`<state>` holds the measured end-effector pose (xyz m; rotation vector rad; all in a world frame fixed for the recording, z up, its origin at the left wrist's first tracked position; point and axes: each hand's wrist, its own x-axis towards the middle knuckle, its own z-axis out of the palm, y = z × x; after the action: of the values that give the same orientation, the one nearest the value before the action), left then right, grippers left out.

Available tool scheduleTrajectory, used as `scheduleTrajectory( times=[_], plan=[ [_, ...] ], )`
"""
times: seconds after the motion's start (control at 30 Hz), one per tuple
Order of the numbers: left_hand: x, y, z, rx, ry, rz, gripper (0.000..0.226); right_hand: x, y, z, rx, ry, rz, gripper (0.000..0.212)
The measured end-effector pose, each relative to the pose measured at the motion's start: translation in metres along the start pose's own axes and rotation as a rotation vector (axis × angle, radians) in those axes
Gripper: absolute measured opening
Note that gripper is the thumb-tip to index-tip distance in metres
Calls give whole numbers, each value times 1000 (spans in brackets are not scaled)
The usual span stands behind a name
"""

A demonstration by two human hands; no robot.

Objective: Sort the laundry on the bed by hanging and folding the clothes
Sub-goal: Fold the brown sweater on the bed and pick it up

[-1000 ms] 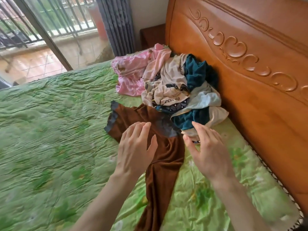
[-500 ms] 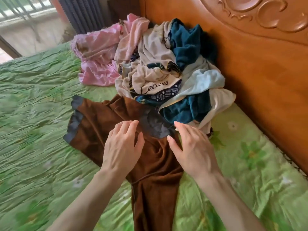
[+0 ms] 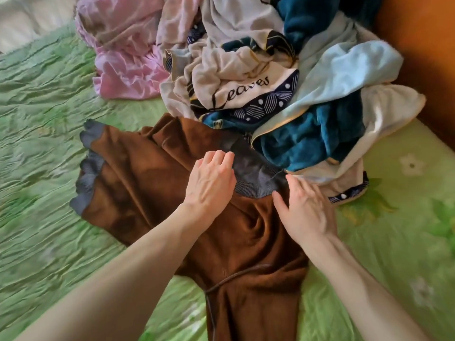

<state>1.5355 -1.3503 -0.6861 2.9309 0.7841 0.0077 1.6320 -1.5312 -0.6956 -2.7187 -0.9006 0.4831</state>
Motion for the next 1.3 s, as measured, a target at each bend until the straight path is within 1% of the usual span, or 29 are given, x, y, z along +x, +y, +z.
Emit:
scheduleTrajectory(
  times=[0.07,0.1,0.13,0.17,0.23,0.3,0.33,0.4,0.47,0.57,0.63,0.7,0.77,0.83,0.9,1.07,1.1,1.17,1.23,1.3],
  plan=[
    [6,-1,15,4,-21,8,42,8,-1,15,36,-101,90,77],
    [8,-1,23,-8,-32,1,43,12,-2,23,60,-124,136,82],
    [10,0,30,-24,-42,-11,43,15,-3,30,84,-111,170,84],
    [12,1,37,-41,-52,-29,44,17,-4,36,122,-58,186,81],
    [14,3,47,-53,-79,-75,44,20,-7,43,278,40,223,66],
    [17,7,54,-44,-97,-133,44,24,-8,45,454,27,289,51],
    [19,10,55,-67,-100,-181,47,24,-9,44,505,-5,321,46],
    [24,13,52,-146,-101,-275,57,23,-11,38,535,-39,316,34],
    [26,11,46,-216,-118,-308,68,15,-16,26,538,-29,224,25],
    [22,4,26,-289,-197,-254,95,-2,-22,1,526,39,7,12],
    [22,0,5,-302,-260,-169,108,-16,-24,-20,492,79,-156,26],
    [30,-4,-13,-181,-372,-9,109,-29,-25,-40,458,66,-313,32],
    [38,-2,-33,10,-499,128,100,-43,-22,-59,425,32,-429,36],
    [41,6,-53,105,-503,167,76,-55,-13,-76,413,31,-468,38],
    [38,15,-74,138,-417,153,58,-66,-4,-93,410,72,-462,40],
    [20,15,-131,215,-165,102,47,-86,4,-143,461,166,-416,42],
    [16,13,-145,233,-119,130,43,-90,4,-152,470,178,-399,42],
    [5,4,-174,232,-63,241,38,-99,4,-172,491,194,-381,40],
    [-11,-4,-212,151,-111,326,32,-111,1,-194,545,215,-366,35],
    [-37,-13,-254,49,-209,290,18,-123,-4,-217,593,219,-351,27]
  ],
)
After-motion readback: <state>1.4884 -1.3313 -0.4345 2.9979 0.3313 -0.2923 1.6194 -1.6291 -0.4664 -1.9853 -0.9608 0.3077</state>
